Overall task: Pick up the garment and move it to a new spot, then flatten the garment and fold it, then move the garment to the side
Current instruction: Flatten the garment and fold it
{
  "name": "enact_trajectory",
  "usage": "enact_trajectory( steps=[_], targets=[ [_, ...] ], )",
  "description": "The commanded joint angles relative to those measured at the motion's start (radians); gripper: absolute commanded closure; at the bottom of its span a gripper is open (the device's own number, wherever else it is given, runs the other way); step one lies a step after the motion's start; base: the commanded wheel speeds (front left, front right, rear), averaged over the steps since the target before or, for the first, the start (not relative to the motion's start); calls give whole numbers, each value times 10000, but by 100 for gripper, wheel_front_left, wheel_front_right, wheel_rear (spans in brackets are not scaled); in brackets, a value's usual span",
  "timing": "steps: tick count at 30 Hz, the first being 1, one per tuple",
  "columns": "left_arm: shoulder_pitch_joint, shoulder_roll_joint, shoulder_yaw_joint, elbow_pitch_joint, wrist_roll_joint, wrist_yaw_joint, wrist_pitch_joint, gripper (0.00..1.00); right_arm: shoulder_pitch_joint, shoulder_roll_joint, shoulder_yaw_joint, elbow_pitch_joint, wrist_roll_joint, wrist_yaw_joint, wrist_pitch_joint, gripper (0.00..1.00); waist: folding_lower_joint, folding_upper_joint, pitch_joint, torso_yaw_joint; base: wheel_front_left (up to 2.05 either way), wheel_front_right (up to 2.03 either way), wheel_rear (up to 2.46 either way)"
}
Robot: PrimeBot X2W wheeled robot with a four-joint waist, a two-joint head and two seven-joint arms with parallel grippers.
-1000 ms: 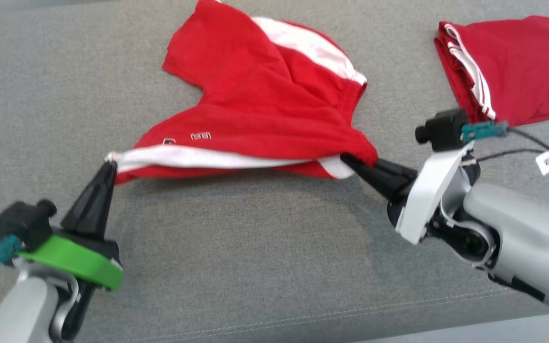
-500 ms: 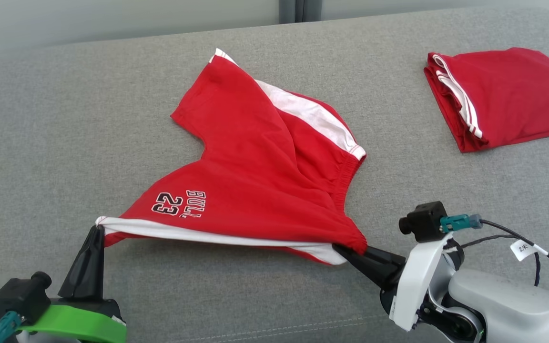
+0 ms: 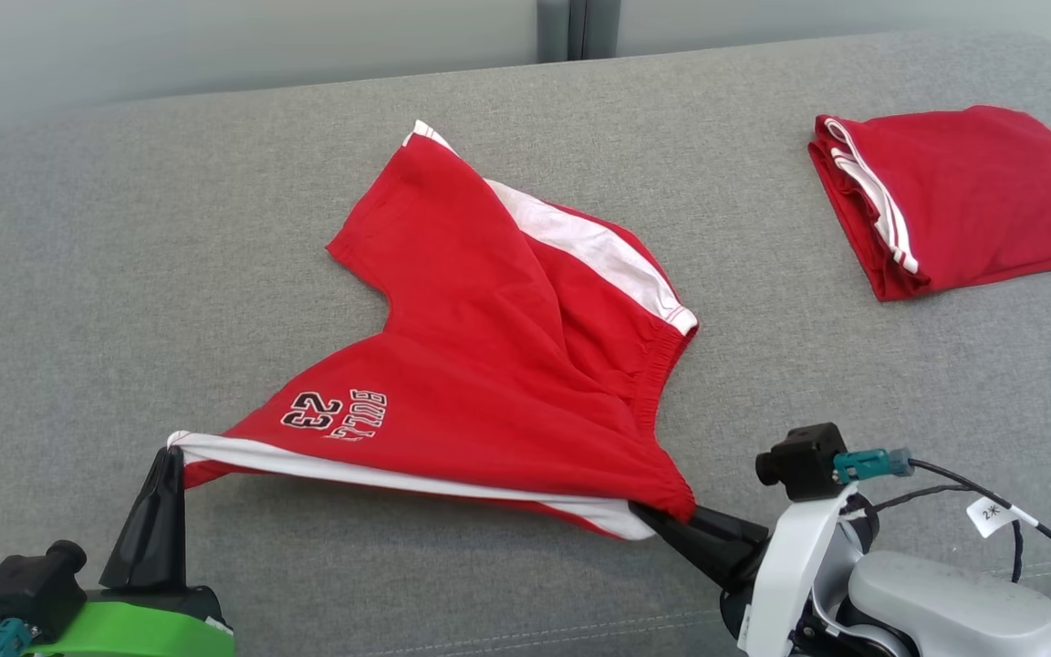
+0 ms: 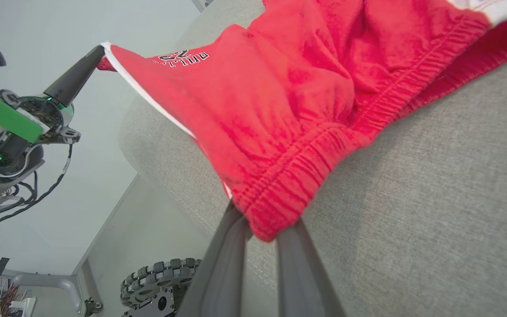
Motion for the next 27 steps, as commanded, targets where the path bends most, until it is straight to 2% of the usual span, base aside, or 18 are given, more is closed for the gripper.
enact_trajectory(
  steps=[1,7,14,20,27],
  targets=[
    [-42,-35,102,22,105,-27,-22,100,185,14,-3,3,-104,-2,-15,100,1,-1,25,-46,0,0,0],
    [-257,-81,8,-81,206,-45,-22,100,8,31,-15,-44,-59,-2,-119,100,1,-1,70,-100,0,0,0],
    [-813,345,-372,-280,253,-48,-22,100,-188,-42,-256,-219,273,-1,-341,100,1,-1,158,-102,0,0,0],
    [-2076,1224,-1128,-18,18,-43,7,100,-641,172,-486,-249,490,-1,-427,100,1,-1,524,-440,0,0,0],
    [-4348,2487,-2109,814,-549,-42,527,100,-1464,855,-835,7,1093,-1,-458,100,1,-1,1356,-1149,0,0,0]
  ],
)
